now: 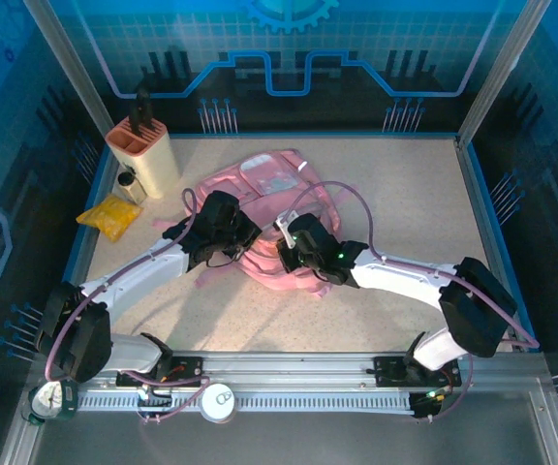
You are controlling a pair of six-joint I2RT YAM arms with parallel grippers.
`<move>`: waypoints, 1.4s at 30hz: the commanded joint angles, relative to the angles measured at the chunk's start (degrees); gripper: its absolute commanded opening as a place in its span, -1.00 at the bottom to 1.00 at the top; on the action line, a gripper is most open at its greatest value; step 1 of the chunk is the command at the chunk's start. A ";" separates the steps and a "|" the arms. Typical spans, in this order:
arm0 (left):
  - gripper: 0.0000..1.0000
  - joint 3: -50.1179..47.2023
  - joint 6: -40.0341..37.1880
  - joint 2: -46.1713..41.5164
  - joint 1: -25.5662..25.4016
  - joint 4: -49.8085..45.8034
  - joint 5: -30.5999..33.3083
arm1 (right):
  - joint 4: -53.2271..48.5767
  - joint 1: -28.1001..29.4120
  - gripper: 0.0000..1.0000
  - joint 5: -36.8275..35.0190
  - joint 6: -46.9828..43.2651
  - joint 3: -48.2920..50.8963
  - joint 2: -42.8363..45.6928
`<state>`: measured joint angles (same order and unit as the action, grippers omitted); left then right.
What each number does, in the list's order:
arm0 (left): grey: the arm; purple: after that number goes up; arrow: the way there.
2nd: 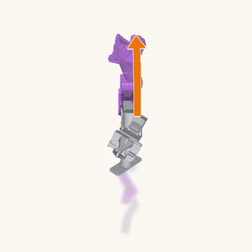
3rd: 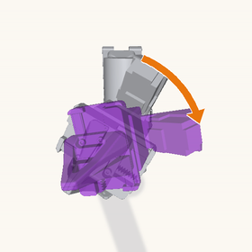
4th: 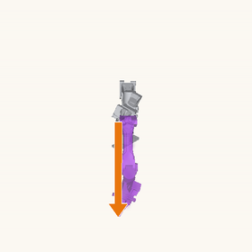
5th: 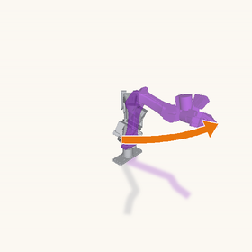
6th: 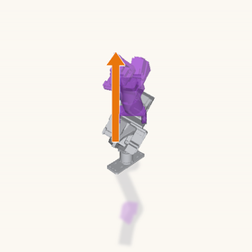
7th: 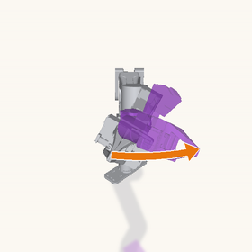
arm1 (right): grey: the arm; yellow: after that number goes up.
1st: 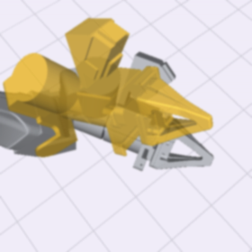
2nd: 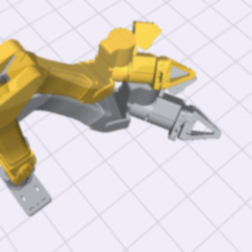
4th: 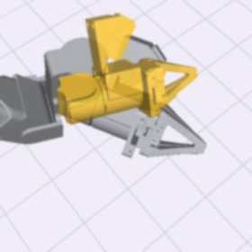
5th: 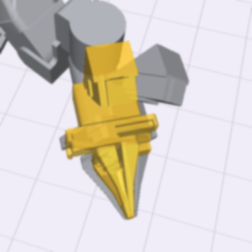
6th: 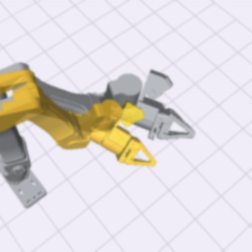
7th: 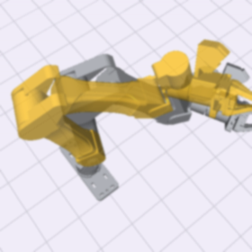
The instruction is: Pack the student bag
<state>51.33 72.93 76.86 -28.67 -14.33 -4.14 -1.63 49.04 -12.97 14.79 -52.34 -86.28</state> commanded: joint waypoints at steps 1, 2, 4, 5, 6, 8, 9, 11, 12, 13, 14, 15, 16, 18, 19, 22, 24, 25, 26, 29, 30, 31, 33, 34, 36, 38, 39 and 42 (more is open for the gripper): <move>-1.00 1.93 -2.58 -3.26 1.49 -0.82 3.07 | -3.73 -4.50 -1.00 -2.27 3.26 2.79 2.03; -1.00 1.86 -2.73 -3.45 1.76 -1.19 3.08 | -3.57 -5.39 -1.00 -1.18 3.56 3.60 2.24; -1.00 1.78 -3.20 -3.69 2.26 -1.58 2.93 | -3.56 -6.79 -1.00 0.61 4.64 4.36 2.33; -1.00 1.76 -3.40 -3.81 2.48 -1.92 3.00 | -3.80 -7.39 -1.00 1.43 5.19 4.59 2.38; -1.00 1.78 -3.55 -3.87 2.64 -2.17 3.13 | -4.05 -7.75 -1.00 2.00 5.46 4.75 2.52; -1.00 1.71 -3.75 -4.05 2.95 -2.50 3.42 | -4.71 -7.99 -1.00 2.13 5.50 5.06 2.70; -1.00 1.59 -3.73 -4.17 2.91 -2.42 3.48 | -5.06 -7.99 -1.00 1.84 5.45 5.12 2.73; -1.00 1.49 -3.66 -3.92 2.83 -1.55 3.09 | -5.16 -7.84 -1.00 3.52 4.33 5.14 2.62; -1.00 1.54 -3.46 -3.55 2.76 -0.95 2.43 | -4.86 -7.69 -1.00 5.85 3.58 4.85 2.38; -1.00 1.64 -3.13 -3.07 2.74 -0.40 1.62 | -4.55 -7.40 -1.00 8.73 3.23 4.56 1.99; -1.00 1.75 -2.69 -2.53 2.70 0.25 0.77 | -4.52 -6.99 -1.00 10.81 4.64 4.06 1.74; -1.00 1.83 -2.39 -2.00 2.48 1.08 0.27 | -4.60 -6.46 -1.00 11.89 5.95 3.70 1.49; -1.00 1.93 -2.18 -1.62 2.11 1.85 0.10 | -4.45 -5.66 -1.00 13.02 7.23 3.29 1.23; -1.00 2.42 -2.01 -0.82 1.07 2.38 0.43 | -4.73 -3.30 -0.98 12.52 8.24 2.30 0.49; -1.00 2.94 -2.17 -0.22 0.66 2.30 0.58 | -5.47 -2.22 -0.96 11.03 8.48 0.36 -0.03; -1.00 3.69 -2.04 1.00 0.20 2.48 -0.02 | -6.20 -1.76 -0.84 8.57 9.46 -1.56 -1.78; -1.00 3.45 -2.02 1.10 0.21 2.86 -0.30 | -6.90 -1.20 -0.72 6.12 8.50 -2.42 -2.45; -1.00 3.38 -2.04 0.90 0.19 2.86 -0.19 | -7.45 -0.82 -0.67 4.97 7.96 -2.82 -2.57; -1.00 3.27 -2.14 0.63 0.22 2.77 0.12 | -7.71 -0.57 -0.62 4.09 7.71 -3.01 -2.58; -1.00 3.10 -2.31 0.05 0.19 2.51 0.68 | -6.90 -0.57 -0.50 4.15 7.87 -1.99 -2.32; -1.00 3.16 -2.45 -0.04 0.20 2.31 0.76 | -6.28 -0.52 -0.49 4.98 7.78 -1.53 -2.15; -1.00 3.25 -2.59 -0.13 0.24 2.09 0.84 | -5.34 -0.55 -0.54 5.60 7.79 -0.75 -2.06; -1.00 3.25 -2.57 -0.05 0.23 2.07 0.89 | -4.82 -0.54 -0.69 5.91 7.46 -0.31 -2.04; -1.00 3.17 -2.55 0.00 0.21 2.15 0.87 | -5.07 -0.57 -0.71 5.50 7.05 -0.40 -1.98; -1.00 3.17 -2.61 0.04 0.19 2.15 0.84 | -6.28 -0.63 -0.91 3.81 6.70 -0.87 -1.56; -1.00 3.33 -3.02 0.13 0.24 1.79 1.21 | -7.60 -0.65 -1.00 1.80 6.25 -1.10 -0.64; -1.00 3.54 -3.49 0.05 0.21 1.25 1.68 | -8.21 -0.75 -1.00 0.81 6.31 -0.89 0.04; -1.00 3.92 -4.36 -0.47 0.62 -0.61 2.69 | -9.26 -2.58 -1.00 0.06 7.95 0.80 1.77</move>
<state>52.18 70.91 78.11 -28.67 -15.73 -4.82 -7.01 47.86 -8.91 21.71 -53.21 -87.00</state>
